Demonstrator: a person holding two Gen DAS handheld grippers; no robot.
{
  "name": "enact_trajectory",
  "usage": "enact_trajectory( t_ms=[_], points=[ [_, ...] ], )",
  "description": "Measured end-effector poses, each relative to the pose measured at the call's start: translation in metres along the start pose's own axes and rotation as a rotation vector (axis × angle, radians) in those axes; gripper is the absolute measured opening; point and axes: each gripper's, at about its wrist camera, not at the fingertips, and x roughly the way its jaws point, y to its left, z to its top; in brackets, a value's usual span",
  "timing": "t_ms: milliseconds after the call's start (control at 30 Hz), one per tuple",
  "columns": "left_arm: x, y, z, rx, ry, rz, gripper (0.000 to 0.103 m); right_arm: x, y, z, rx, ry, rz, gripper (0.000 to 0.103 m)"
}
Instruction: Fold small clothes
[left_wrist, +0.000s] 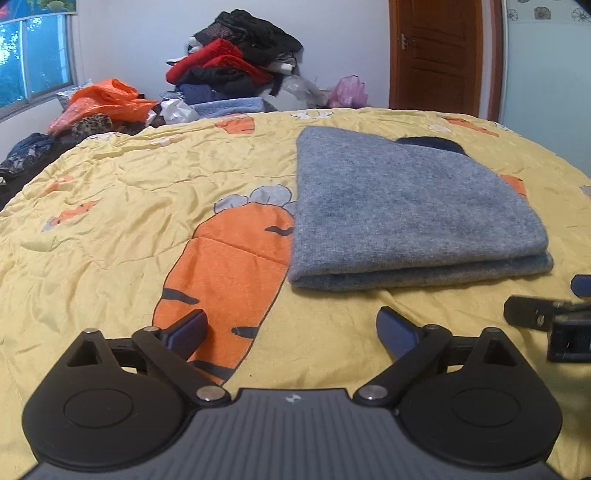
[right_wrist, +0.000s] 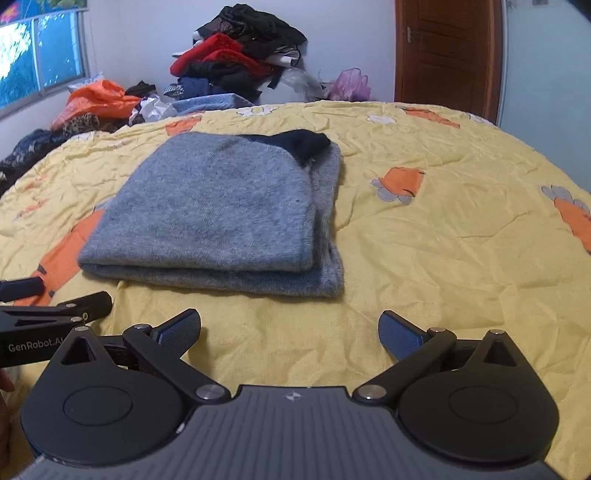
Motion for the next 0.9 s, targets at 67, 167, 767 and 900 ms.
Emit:
enact_trajectory(
  t_ms=[67, 167, 767, 900],
  points=[
    [0.0003, 0.0009, -0.0003, -0.007, 0.003, -0.003, 0.1, 0.0015, 0.0085, -0.0045, -0.069, -0.007, -0.025, 0.103],
    [0.0022, 0.0041, -0.0001, -0.03, 0.013, -0.009, 0.102, 0.0024, 0.0093, -0.004, -0.066, -0.007, -0.014, 0.103],
    [0.0031, 0.0057, -0.0008, -0.045, 0.016, -0.009, 0.103, 0.0027, 0.0091, -0.0037, -0.064, -0.009, -0.017, 0.103],
    [0.0028, 0.0057, -0.0013, -0.046, 0.016, -0.009, 0.103, 0.0026, 0.0108, -0.0039, -0.064, -0.009, -0.018, 0.103]
  ],
)
